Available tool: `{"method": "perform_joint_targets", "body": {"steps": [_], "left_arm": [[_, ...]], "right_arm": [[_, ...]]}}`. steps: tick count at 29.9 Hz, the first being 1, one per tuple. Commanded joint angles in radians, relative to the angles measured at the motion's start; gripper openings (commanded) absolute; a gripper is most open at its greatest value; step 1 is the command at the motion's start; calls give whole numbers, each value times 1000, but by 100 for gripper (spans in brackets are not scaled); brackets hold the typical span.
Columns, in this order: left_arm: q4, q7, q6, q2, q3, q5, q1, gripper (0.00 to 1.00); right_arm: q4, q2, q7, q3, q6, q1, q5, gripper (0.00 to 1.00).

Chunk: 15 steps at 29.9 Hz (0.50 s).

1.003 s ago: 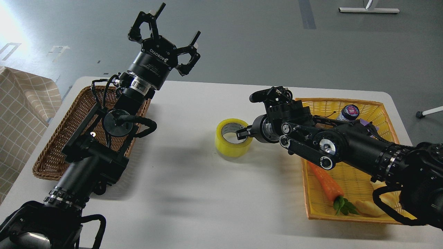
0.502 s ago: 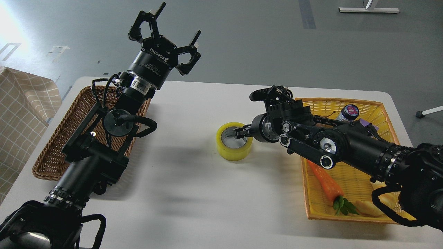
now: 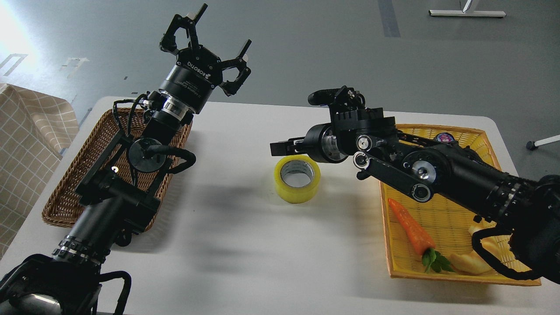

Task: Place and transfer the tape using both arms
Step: 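Open the right gripper and withdraw it back above the tray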

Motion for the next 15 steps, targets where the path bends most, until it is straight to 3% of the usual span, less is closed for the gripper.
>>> {"method": "perform_joint_targets", "body": {"steps": [1, 10, 15], "left_arm": [[-1, 0, 0, -6, 8, 1, 6, 98], [0, 0, 0, 9, 23, 1, 6, 98], [0, 0, 0, 11, 23, 1, 3, 98]], "right_arm": [[74, -103, 2, 90, 0, -17, 2, 99], [194, -322, 3, 314, 0, -95, 171, 99], [249, -372, 5, 508, 0, -186, 202, 99]]}}
